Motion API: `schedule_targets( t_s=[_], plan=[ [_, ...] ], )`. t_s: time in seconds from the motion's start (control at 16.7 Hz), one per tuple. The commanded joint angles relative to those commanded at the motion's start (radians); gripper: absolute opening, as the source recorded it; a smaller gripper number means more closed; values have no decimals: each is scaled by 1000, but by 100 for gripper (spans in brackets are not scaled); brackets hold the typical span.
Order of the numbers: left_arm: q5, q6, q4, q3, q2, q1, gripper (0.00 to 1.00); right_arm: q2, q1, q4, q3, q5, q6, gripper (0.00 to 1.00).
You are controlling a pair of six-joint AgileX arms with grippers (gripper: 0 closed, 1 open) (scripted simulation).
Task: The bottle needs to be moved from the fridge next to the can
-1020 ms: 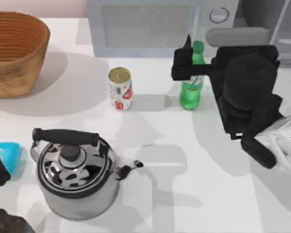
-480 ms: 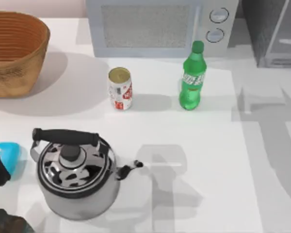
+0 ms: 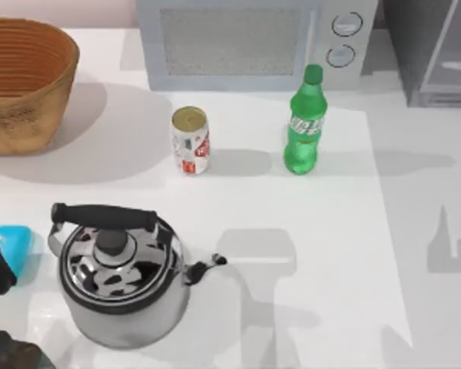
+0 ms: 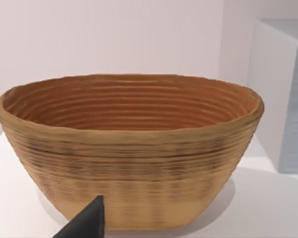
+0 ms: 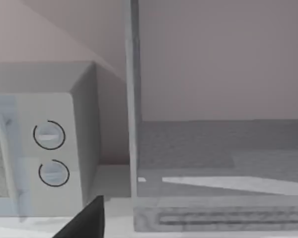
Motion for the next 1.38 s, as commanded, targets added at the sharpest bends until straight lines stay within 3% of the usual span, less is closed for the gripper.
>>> schedule_targets(
  t_s=[0.24,0.84,1.08,1.38],
  plan=[
    [0,0,0,0,0,0,100,-153,-69,-78,-112,-75,-15,100],
    [0,0,0,0,0,0,100,-214,-70,-149,-76,-83,-16,100],
    [0,0,0,0,0,0,100,-361,-70,-385,45,-85,-17,100],
    [0,0,0,0,0,0,100,-598,-75,-847,239,-82,-20,100]
  ],
)
